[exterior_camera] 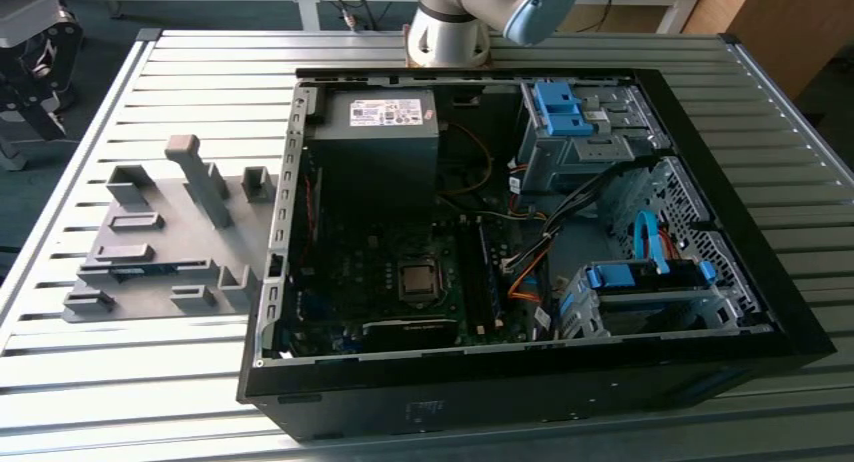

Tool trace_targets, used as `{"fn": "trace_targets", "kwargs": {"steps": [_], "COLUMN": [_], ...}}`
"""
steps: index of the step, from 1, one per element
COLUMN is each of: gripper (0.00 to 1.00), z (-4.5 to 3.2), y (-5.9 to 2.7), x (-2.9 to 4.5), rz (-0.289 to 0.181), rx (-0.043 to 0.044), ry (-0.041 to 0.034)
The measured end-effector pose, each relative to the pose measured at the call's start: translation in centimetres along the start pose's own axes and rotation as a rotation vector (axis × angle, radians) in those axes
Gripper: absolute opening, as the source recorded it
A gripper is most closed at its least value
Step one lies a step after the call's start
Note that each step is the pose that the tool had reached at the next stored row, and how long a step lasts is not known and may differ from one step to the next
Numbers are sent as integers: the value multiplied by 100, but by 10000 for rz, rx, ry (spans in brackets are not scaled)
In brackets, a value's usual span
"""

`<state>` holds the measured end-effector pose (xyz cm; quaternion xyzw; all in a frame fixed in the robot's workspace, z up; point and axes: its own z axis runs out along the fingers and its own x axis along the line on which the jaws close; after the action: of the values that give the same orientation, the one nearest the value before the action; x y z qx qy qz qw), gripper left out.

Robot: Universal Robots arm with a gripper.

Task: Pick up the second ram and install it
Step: 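Pick up the second ram and move it above second insertion slot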

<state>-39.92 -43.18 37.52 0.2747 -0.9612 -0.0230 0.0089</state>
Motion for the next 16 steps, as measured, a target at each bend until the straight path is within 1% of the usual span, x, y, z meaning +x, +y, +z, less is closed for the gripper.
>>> {"fn": "trace_targets", "kwargs": {"steps": [16], "gripper": [11], "z": [3], "y": [-7], "x": [6], "rz": [-357], "rx": [0], "ry": [16]}}
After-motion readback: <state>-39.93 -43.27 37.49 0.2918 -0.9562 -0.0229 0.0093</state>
